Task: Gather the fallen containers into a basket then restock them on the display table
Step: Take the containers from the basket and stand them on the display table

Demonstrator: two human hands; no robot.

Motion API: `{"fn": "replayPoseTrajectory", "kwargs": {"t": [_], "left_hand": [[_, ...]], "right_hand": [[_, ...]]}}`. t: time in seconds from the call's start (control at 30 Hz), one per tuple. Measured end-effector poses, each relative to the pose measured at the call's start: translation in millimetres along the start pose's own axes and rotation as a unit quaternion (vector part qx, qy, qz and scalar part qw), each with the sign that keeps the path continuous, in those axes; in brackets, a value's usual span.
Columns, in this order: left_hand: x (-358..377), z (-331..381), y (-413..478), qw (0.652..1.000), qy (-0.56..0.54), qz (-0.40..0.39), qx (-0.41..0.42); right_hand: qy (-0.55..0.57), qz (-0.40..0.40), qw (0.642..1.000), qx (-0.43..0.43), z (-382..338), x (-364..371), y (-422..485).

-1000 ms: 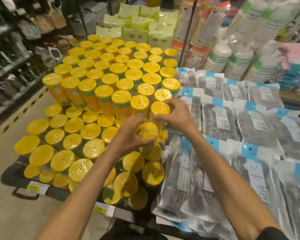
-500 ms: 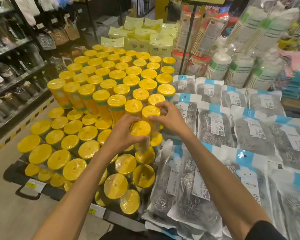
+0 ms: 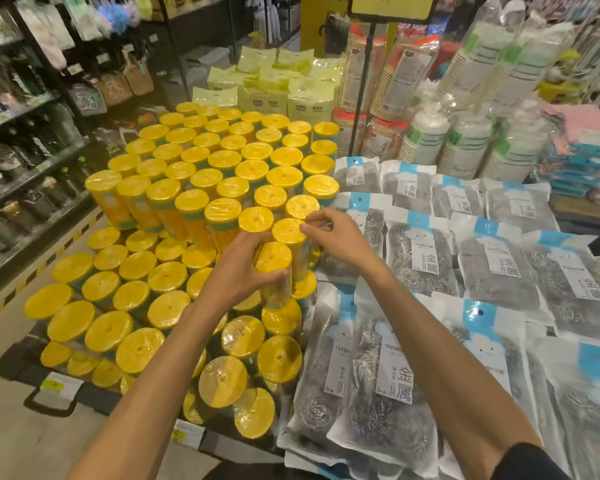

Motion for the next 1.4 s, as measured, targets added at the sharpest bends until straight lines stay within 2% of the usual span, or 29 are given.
{"fn": "replayPoseTrajectory", "kwargs": {"t": [0.17,0.27,0.37,0.43,0.57,0.67,0.8,1.1,1.4], "left_hand": [[-1,-3,0,0.999,0.013,-0.028,-0.010],[-6,-1,1,0.998,0.017,-0.062,-0.008],[-22,-5,4,0.991,0.019,-0.133,-0.016],[-38,-15,5,0.987,0.068,-0.145,-0.025],[-71,-40,-1,0.962,0.233,-0.134,-0.052],[-94,-58,-13,0.939,0.312,-0.125,-0.075],[-127,-89,-40,0.917,0.363,-0.128,-0.104],[-244,-190,-143,0.920,0.331,-0.094,-0.190],[-371,-295,-280,0.890,0.365,-0.040,-0.271]], "right_hand": [[-0.094,-0.034,0.994,-0.042,-21,-4,0],[-0.207,-0.063,0.973,-0.081,-44,-5,6],[-0.302,-0.104,0.942,-0.100,-63,3,13],[-0.365,-0.132,0.916,-0.103,-73,13,16],[-0.431,-0.158,0.879,-0.128,-99,41,18],[-0.455,-0.163,0.863,-0.150,-125,69,11],[-0.470,-0.191,0.845,-0.173,-152,119,-3],[-0.471,-0.254,0.811,-0.237,-234,283,-37],[-0.439,-0.311,0.800,-0.265,-305,479,-75]]}}
Point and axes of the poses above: each hand's wrist, its own y-axis towards the middle knuckle, its own x-axis out of the palm, z = x × y, the point moved 5 cm from there along y, towards the middle knuckle, and after that the axes turned 2 degrees about z, right-handed, at the moved point
